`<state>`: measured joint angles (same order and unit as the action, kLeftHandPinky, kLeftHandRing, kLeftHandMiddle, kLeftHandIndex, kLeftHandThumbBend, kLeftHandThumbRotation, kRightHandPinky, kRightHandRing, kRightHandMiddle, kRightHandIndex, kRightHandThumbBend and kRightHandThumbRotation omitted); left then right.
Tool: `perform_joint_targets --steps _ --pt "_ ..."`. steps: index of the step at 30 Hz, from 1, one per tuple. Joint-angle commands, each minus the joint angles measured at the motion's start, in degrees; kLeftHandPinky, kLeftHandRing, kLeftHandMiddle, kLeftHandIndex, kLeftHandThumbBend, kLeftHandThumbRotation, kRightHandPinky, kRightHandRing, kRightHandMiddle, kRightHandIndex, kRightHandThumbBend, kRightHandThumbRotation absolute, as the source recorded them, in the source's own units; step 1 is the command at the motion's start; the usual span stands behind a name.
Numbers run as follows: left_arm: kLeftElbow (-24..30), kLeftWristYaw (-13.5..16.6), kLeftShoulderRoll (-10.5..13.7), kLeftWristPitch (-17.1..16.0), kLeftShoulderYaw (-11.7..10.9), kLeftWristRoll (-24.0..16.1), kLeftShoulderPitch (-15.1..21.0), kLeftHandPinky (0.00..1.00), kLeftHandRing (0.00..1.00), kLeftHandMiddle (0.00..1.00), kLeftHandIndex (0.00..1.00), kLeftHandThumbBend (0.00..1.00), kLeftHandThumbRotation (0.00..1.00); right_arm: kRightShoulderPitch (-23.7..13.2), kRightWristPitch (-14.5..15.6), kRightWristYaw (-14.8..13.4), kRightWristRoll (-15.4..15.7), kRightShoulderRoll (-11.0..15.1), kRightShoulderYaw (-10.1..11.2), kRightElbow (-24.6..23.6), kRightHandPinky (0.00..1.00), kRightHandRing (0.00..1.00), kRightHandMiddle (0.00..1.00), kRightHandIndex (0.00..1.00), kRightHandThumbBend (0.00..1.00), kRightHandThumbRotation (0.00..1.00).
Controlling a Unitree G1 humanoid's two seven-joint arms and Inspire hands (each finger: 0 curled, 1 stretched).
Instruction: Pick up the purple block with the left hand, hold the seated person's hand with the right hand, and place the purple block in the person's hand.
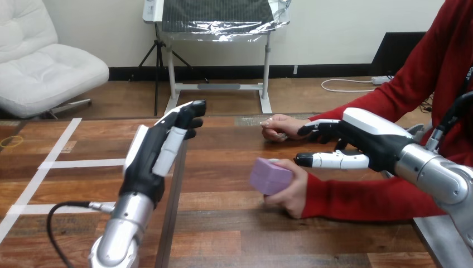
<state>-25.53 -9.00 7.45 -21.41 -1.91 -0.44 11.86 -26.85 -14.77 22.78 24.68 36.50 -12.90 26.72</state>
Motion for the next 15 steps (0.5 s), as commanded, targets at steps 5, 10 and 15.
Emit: perform_joint_targets --steps 5,10,15 --pt "7.59 0.12 0.77 0.55 -1.64 2.13 -1.86 0.81 0.8 0.81 0.77 0.61 1.0 0.66 1.65 -3.36 0.27 0.28 2.53 -5.32 0.7 0.82 0.84 0.87 1.0 1.0" --pt "11.04 0.17 0.04 1.51 -2.11 3.97 -4.12 0.79 0.79 0.81 0.75 0.58 1.0 3.36 3.52 -6.91 0.7 -0.79 3.79 -9.17 0.67 0.8 0.83 0.87 1.0 1.0" --pt "15.15 0.46 -0.4 3.35 -2.19 5.2 -6.44 0.78 0.78 0.8 0.75 0.57 1.0 6.56 4.18 -9.79 -0.71 -2.11 5.4 -13.55 0.65 0.79 0.83 0.87 1.0 1.0"
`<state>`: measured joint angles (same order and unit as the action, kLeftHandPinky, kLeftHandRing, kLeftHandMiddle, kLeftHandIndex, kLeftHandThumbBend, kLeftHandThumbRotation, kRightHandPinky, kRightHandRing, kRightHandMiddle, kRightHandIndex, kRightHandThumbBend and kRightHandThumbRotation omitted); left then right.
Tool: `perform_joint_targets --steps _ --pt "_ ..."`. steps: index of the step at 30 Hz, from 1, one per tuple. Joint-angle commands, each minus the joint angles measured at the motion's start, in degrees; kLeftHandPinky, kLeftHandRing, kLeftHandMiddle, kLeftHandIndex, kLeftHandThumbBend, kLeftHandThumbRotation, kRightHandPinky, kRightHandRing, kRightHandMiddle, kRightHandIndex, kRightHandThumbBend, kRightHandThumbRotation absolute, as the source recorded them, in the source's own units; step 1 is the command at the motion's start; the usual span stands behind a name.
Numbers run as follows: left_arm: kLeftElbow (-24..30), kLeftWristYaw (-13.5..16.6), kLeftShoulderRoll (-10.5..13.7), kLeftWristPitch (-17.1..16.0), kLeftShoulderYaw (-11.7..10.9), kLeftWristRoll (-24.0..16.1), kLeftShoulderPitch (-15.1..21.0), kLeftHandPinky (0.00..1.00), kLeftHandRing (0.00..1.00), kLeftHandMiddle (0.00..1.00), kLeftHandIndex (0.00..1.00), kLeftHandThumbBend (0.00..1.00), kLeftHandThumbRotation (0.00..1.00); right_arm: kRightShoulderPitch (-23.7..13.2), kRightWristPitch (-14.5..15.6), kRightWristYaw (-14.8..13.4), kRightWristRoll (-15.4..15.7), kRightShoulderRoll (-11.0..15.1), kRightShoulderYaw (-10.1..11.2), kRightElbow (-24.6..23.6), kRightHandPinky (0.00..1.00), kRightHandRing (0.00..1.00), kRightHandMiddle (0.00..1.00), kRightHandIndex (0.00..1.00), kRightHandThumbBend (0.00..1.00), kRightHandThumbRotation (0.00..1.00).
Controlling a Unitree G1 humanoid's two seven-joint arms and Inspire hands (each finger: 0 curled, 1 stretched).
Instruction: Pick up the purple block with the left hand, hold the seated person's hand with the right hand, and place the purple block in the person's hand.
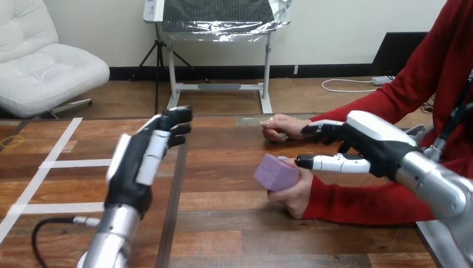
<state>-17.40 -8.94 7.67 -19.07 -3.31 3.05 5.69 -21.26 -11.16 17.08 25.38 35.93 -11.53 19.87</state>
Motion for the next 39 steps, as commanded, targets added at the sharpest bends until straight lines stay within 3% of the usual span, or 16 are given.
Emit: perform_joint_targets --steps 1,6,11,15,25,34,39 --pt "8.22 0.4 -0.67 1.36 -0.78 1.96 -0.97 0.78 0.78 0.8 0.75 0.57 1.0 2.13 0.65 -4.86 -2.23 -2.25 4.7 -8.0 0.65 0.79 0.83 0.87 1.0 1.0" --pt "12.06 0.51 -0.5 2.78 -0.53 2.44 -3.0 0.76 0.78 0.8 0.76 0.58 1.0 5.5 -0.26 -6.69 -6.25 -4.75 6.77 -11.27 0.64 0.79 0.83 0.87 0.99 1.0" --pt "15.78 0.26 -0.11 4.15 -0.34 2.64 -4.94 0.75 0.78 0.8 0.76 0.59 1.0 9.07 -5.09 -8.09 -11.43 -7.23 8.08 -12.79 0.66 0.8 0.84 0.87 0.94 1.0" --pt "18.2 -0.06 0.08 5.31 -0.29 3.01 -6.15 0.75 0.79 0.8 0.77 0.6 1.0 11.65 -6.54 -8.22 -14.99 -9.19 8.59 -13.92 0.7 0.81 0.84 0.86 0.89 1.0" --pt "22.74 -1.75 0.58 6.0 -0.17 3.96 -8.37 0.74 0.81 0.8 0.77 0.59 1.0 17.49 -16.36 -8.54 -23.07 -15.82 8.88 -12.76 0.74 0.8 0.83 0.84 0.82 1.0" --pt "23.08 -1.82 0.02 4.62 -0.32 4.0 -8.42 0.68 0.78 0.77 0.74 0.6 1.0 22.49 -18.79 -8.36 -27.36 -21.26 8.22 -15.91 0.75 0.79 0.81 0.83 0.83 1.0" --pt "22.53 -1.64 -0.4 3.79 -0.28 3.99 -8.13 0.63 0.76 0.75 0.72 0.58 1.0 24.5 -19.27 -7.41 -28.73 -22.79 8.05 -17.66 0.73 0.78 0.8 0.82 0.88 1.0"
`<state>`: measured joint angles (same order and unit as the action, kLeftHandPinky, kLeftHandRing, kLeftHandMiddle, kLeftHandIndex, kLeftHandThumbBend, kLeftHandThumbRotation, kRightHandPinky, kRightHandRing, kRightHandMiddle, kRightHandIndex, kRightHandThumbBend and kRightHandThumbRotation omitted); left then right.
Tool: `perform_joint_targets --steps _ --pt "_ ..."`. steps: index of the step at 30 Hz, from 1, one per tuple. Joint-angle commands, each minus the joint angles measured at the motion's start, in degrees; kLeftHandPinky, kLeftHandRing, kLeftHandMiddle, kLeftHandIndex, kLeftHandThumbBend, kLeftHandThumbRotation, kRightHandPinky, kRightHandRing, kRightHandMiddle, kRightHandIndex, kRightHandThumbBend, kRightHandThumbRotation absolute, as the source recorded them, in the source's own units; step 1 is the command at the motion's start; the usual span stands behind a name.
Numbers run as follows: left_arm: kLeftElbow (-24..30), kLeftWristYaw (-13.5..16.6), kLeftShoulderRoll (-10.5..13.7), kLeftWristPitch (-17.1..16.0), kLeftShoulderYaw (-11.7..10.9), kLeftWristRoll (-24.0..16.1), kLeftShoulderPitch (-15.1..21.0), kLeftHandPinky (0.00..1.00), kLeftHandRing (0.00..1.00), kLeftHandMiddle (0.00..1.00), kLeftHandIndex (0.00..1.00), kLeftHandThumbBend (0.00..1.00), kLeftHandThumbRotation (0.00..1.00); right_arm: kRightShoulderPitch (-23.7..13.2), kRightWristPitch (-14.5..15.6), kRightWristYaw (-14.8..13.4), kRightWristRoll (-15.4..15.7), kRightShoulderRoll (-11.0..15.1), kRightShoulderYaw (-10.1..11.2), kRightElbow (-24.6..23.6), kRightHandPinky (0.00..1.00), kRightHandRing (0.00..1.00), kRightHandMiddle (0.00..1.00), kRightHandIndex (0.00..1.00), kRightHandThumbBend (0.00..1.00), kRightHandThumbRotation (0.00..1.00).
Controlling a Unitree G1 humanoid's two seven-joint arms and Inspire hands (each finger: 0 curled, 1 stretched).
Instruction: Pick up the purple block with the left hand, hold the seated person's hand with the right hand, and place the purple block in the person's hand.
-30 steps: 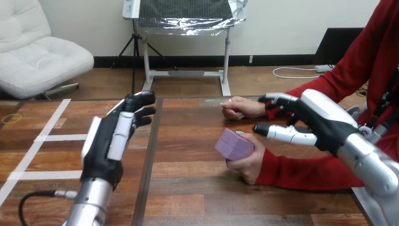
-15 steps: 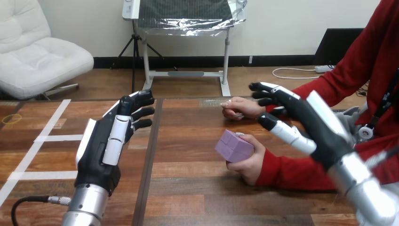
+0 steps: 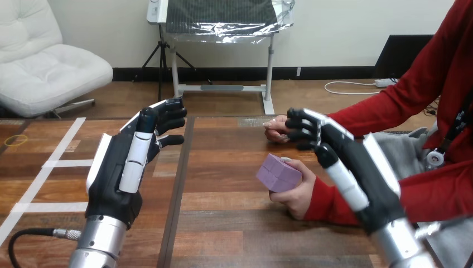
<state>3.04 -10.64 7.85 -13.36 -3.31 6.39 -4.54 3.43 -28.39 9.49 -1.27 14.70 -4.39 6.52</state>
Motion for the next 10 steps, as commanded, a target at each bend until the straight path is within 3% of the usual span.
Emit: perform_joint_targets --steps 1,10 --pt "1.93 0.22 -0.78 -2.15 -0.24 0.6 2.2 0.62 0.76 0.75 0.72 0.57 1.0 0.31 -2.24 0.4 -2.56 -1.92 0.85 -4.75 0.73 0.77 0.8 0.82 0.89 1.0" --pt "1.12 1.27 -2.21 -3.89 0.07 0.08 2.5 0.55 0.72 0.72 0.7 0.54 1.0 3.39 -1.49 2.24 -6.67 -4.19 0.94 -7.8 0.73 0.78 0.8 0.83 0.88 1.0"
